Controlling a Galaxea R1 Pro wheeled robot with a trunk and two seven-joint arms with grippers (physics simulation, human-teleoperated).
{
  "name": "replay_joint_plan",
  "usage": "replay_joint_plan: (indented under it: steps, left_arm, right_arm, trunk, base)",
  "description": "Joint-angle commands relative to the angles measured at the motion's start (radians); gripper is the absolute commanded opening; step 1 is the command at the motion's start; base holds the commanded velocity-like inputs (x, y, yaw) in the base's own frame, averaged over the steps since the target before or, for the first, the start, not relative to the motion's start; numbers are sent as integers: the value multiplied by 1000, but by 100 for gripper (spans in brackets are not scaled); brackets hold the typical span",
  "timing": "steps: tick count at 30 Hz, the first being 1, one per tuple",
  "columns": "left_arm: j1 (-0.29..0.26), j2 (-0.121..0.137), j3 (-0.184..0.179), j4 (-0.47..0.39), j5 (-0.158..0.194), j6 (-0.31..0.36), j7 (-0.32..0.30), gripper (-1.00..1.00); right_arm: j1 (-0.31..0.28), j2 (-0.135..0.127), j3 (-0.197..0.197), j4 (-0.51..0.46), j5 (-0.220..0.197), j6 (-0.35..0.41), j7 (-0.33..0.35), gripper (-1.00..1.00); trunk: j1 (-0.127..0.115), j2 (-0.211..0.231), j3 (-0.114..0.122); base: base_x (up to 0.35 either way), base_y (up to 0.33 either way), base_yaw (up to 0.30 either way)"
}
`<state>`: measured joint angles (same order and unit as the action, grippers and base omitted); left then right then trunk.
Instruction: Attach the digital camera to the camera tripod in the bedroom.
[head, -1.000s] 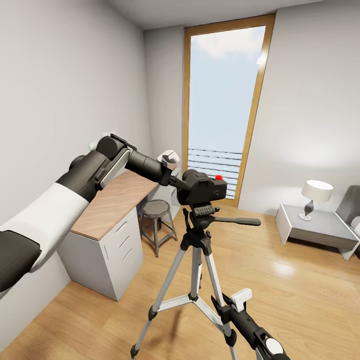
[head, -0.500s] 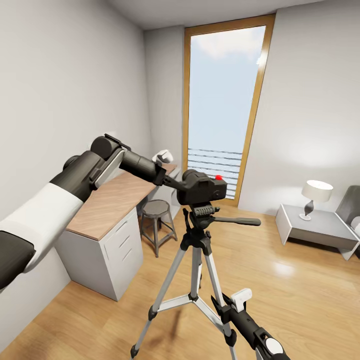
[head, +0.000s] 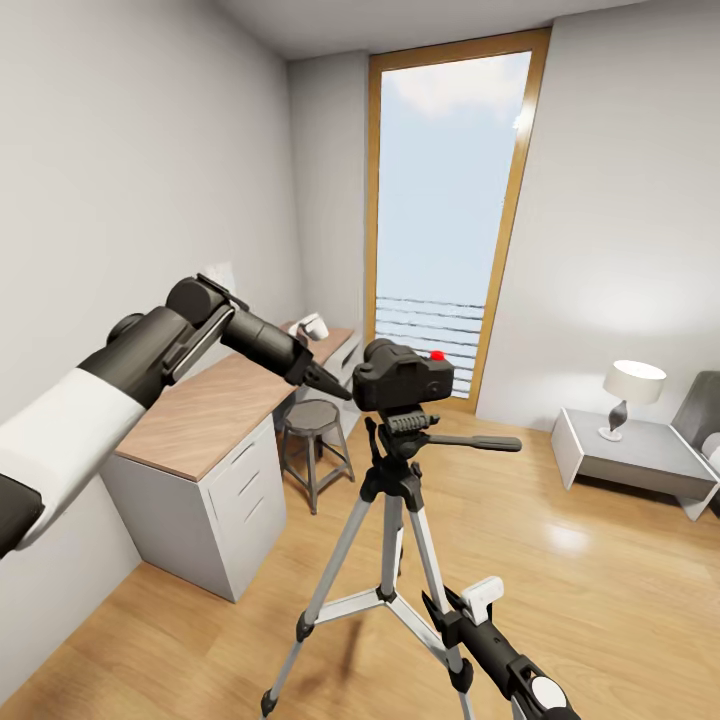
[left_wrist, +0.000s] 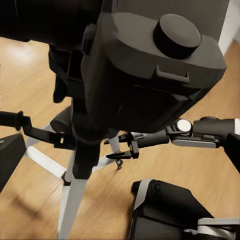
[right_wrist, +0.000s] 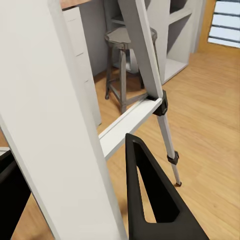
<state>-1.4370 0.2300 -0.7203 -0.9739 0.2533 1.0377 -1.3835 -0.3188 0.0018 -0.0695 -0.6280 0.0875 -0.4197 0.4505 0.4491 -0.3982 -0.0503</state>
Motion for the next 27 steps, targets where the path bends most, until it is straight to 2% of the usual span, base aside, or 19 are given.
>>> replay_joint_plan:
  steps: [1, 11, 21, 27]
  left_arm:
    - [-2, 3, -6, -6, 3, 9, -3, 100]
    - [-2, 34, -19, -41, 3, 9, -7, 100]
    - [2, 72, -32, -45, 3, 9, -7, 100]
    - [10, 86, -43, -38, 1, 9, -3, 100]
  right_arm:
    - [0, 1, -1, 30, 37, -4, 6, -100]
    - [0, 1, -1, 30, 37, -4, 6, -100]
    - [0, 1, -1, 30, 37, -4, 6, -100]
    - [0, 1, -1, 30, 37, -4, 6, -100]
  trunk:
    - [1, -2, -3]
    - [1, -2, -3]
    - [1, -2, -3]
    - [1, -2, -3]
  base:
    - [0, 0, 0]
    - [0, 0, 0]
    - [0, 0, 0]
    - [0, 0, 0]
